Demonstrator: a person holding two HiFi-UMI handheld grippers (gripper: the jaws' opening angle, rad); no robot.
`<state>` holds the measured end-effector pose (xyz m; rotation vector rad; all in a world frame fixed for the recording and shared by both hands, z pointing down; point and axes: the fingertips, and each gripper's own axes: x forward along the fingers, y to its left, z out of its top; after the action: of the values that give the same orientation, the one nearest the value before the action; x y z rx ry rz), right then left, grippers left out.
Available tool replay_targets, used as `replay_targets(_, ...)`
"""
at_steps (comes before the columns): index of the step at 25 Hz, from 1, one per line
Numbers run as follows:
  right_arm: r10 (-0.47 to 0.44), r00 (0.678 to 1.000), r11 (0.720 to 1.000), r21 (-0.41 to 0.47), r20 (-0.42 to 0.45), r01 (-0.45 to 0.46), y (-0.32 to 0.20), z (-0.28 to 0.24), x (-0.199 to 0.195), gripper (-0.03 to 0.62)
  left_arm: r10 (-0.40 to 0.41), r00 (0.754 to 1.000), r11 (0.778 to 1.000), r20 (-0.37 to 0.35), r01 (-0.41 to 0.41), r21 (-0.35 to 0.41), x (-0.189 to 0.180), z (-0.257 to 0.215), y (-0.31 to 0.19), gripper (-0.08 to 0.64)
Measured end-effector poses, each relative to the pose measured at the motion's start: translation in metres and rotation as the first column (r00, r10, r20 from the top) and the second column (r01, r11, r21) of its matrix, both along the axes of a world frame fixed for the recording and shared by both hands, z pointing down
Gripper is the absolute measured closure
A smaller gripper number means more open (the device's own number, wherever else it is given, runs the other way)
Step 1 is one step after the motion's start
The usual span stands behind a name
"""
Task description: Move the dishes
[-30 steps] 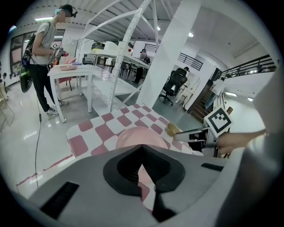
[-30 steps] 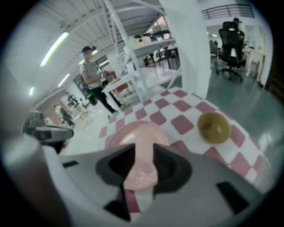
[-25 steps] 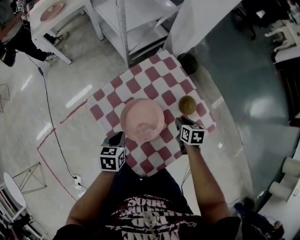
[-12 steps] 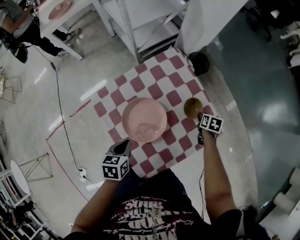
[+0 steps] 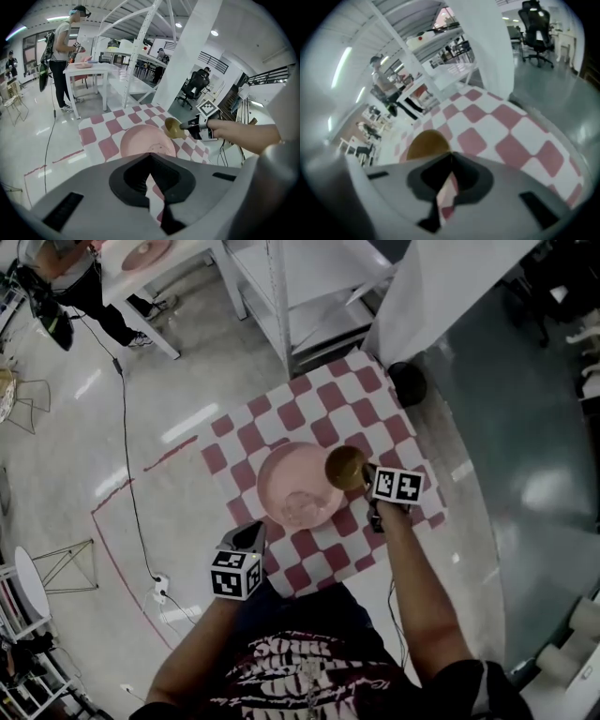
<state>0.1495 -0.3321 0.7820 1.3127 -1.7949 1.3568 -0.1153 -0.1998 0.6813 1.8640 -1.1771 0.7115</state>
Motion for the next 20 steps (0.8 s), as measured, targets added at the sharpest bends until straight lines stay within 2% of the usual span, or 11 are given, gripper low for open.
replay_targets(3,-0.093,0.996,0.995,-0.031,-0.017,0.092,0.002,0.017,-0.054,0.551,-0.007,1.0,1.0,0.001,0.007,0.004,-0.016,-0.005,-0.001,0.531)
replay_targets(5,-0.115,0.993,0.992,-0.061,-0.001,0.115,0.005,0.034,-0.077,0.548,-0.014,1.0,1.0,0.002,0.014,0.006,-0.027,-0.006,-0.003,0.531)
replay_targets(6,-0.113,0.993,0.991,-0.074,0.019,0.114,0.008,0.038,-0.085,0.518,-0.019,1.0,1.0,0.001,0.019,0.007,-0.033,-0.005,-0.004,0.531)
replay_targets(7,-0.107,0.994,0.991,-0.076,0.032,0.109,0.01,0.039,-0.089,0.411,-0.023,1.0,1.0,-0.001,0.023,0.007,-0.037,-0.005,-0.005,0.531)
replay_targets(8,-0.101,0.994,0.992,-0.066,0.028,0.103,0.012,0.035,-0.09,0.397,-0.025,1.0,1.0,-0.004,0.025,0.008,-0.04,-0.003,-0.006,0.531)
replay_targets(11,-0.11,0.993,0.994,-0.005,-0.034,0.11,0.021,0.012,-0.08,0.397,-0.014,1.0,1.0,-0.02,0.015,0.012,-0.042,0.001,-0.013,0.531)
replay_targets(13,-0.141,0.989,0.99,0.011,-0.045,0.142,0.037,-0.004,-0.081,0.397,0.003,0.999,1.0,-0.036,-0.003,0.014,-0.038,0.002,-0.017,0.531)
replay_targets(17,-0.264,0.964,0.965,-0.007,-0.028,0.264,0.078,-0.022,-0.109,0.397,0.037,0.998,0.999,-0.057,-0.036,0.023,-0.029,0.002,-0.028,0.531)
replay_targets(20,-0.299,0.954,0.954,-0.027,-0.013,0.299,0.097,-0.02,-0.133,0.397,0.053,0.998,0.998,-0.045,-0.051,0.044,-0.029,0.002,-0.031,0.531)
